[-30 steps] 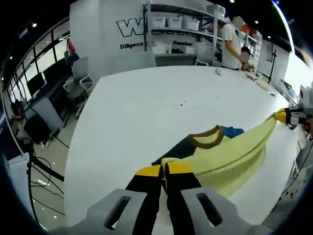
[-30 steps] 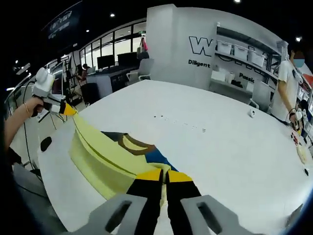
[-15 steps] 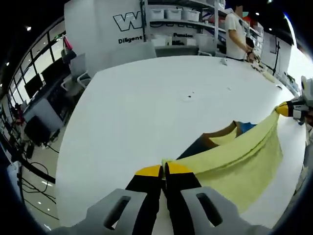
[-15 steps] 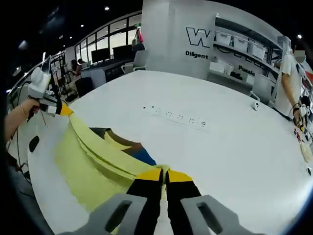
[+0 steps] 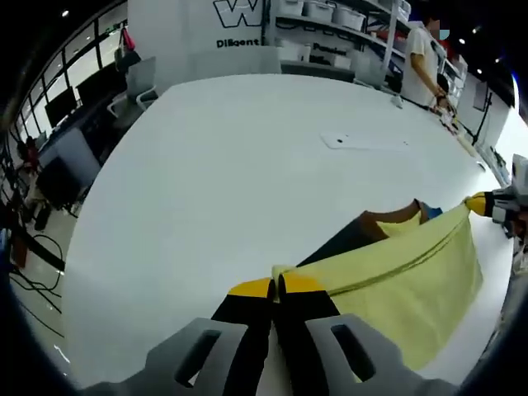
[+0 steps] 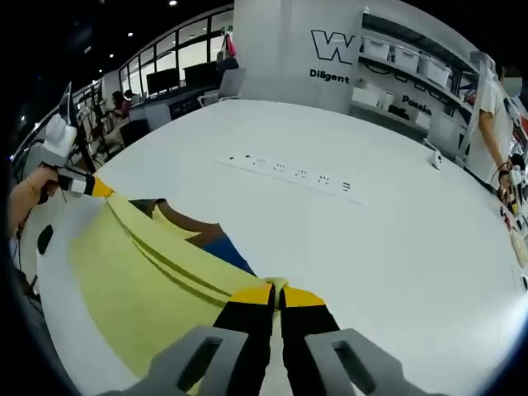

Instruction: Fold the garment on the visible template until the final outline fits inside the template.

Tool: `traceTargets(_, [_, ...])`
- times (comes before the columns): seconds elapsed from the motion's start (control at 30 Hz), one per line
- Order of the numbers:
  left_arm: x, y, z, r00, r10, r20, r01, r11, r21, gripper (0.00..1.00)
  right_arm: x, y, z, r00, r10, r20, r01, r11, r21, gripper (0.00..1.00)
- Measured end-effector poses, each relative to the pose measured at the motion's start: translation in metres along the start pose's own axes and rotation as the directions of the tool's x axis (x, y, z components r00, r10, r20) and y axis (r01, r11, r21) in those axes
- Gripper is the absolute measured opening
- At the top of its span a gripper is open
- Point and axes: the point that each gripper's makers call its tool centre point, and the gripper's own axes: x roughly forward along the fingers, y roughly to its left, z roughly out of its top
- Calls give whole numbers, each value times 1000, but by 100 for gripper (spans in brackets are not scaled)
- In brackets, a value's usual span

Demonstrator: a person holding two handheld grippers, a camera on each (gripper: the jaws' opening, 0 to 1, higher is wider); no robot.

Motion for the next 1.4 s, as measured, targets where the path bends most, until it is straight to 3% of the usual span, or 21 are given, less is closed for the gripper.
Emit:
traceTargets(0.17, [1,-3,-3,1000,-12,6,11,999,46,5,5,-1,-4,1000,15,15,-15,1000,-5,0])
traceTargets(0.23, [1,-4,8,996,-23,83,15,996,93,6,4,-2,-4,999,21,30,-21,1000,-12,0])
traceTargets(0.4, [-7,-2,6,993,-31,111,19,994,103,11,-4,-9,-4,998,-9,69,12,999,-40,16])
traceTargets(0.47, [-11,-5,4,991,-59,117,37,982,183,16,-6,-8,-7,998,-4,69,9,997,-74,18])
traceTargets(0.53, [-14,-11,0,988,-98,123,64,964,259,26,-8,-6,-9,998,3,67,8,986,-164,24])
traceTargets(0.6, [-17,-15,-7,987,-119,108,81,948,307,34,-9,-2,-13,998,13,57,0,974,-226,33])
traceTargets(0.63, [-17,-17,-7,985,-129,118,84,942,324,39,-8,-1,-15,998,12,55,3,967,-256,35])
traceTargets(0.7, [-14,-17,-15,988,-127,86,88,932,353,43,-7,-2,-18,999,-10,43,23,951,-309,36])
traceTargets(0.77, [-10,-16,-20,992,-109,67,74,915,398,47,-3,-3,-20,999,-21,35,31,944,-329,36])
traceTargets(0.97, [2,-20,-16,991,-112,72,70,899,432,51,10,-3,-9,998,-22,64,43,935,-352,41])
traceTargets(1.07, [7,-19,-7,989,-114,89,67,907,415,51,17,-8,-5,997,-34,67,55,937,-345,41])
traceTargets(1.13, [9,-18,-2,989,-111,101,61,911,407,51,18,-12,4,994,-43,104,72,952,-296,41])
traceTargets(1.2, [12,-14,6,986,-94,136,38,928,369,50,20,-20,12,989,-67,133,96,969,-226,43])
traceTargets(1.23, [13,-10,13,982,-76,174,18,950,311,49,21,-22,14,987,-68,144,97,974,-207,44])
traceTargets(1.33, [16,0,16,982,-34,184,-7,976,218,50,22,-32,16,983,-107,146,128,981,-142,45])
traceTargets(1.4, [16,4,16,982,-23,186,-16,979,204,51,22,-34,15,984,-108,140,125,985,-121,45])
